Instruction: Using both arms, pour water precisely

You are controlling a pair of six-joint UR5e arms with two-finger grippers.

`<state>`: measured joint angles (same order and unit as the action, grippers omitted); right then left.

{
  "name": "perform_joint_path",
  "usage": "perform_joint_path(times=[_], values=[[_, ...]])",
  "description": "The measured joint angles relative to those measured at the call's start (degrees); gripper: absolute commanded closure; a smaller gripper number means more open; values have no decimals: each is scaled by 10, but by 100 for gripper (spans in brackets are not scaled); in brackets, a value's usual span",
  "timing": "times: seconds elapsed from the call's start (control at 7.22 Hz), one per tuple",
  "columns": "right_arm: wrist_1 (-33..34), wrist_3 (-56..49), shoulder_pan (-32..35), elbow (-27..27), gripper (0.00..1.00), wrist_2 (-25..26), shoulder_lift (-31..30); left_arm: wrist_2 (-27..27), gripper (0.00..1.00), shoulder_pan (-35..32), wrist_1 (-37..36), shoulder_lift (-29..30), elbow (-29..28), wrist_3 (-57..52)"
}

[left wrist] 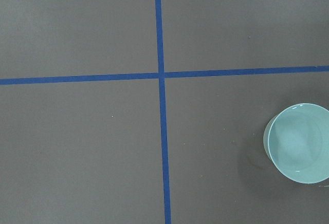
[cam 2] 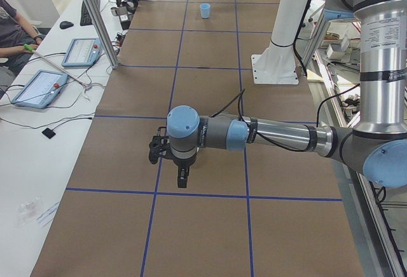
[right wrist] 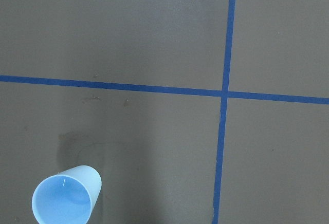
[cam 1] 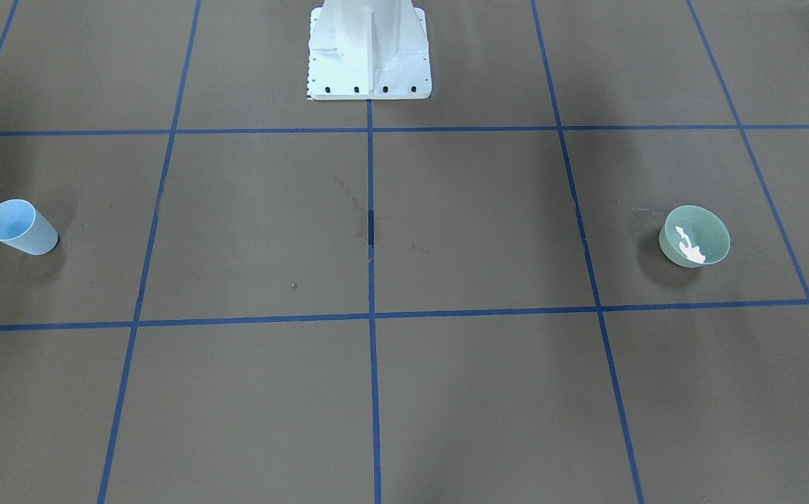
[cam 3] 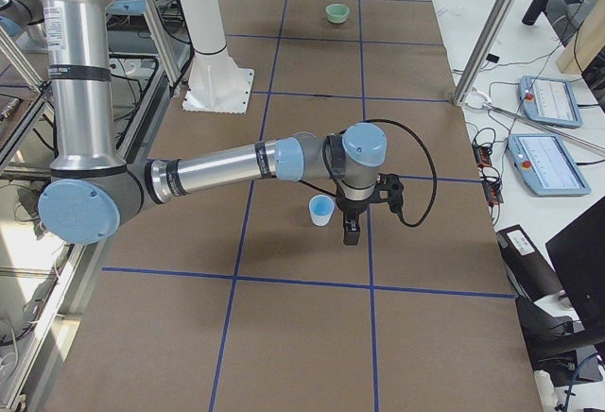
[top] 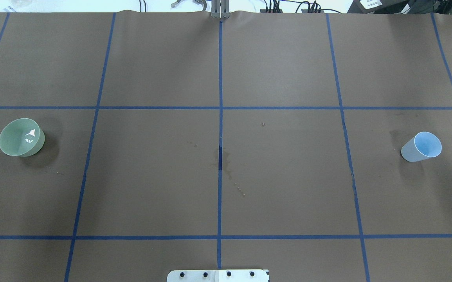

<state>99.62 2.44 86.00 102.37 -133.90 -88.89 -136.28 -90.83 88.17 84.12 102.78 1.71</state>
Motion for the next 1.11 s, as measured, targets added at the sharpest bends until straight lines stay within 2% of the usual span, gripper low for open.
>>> perform_joint_path(times=[0.28, 1.11], values=[[-5, -4, 0, -10, 1, 12, -2, -2, 0, 0, 0, 2, -5, 0], [-6, -5, 1, 9, 1, 20, -6, 10, 0, 0, 14, 2, 11, -3]])
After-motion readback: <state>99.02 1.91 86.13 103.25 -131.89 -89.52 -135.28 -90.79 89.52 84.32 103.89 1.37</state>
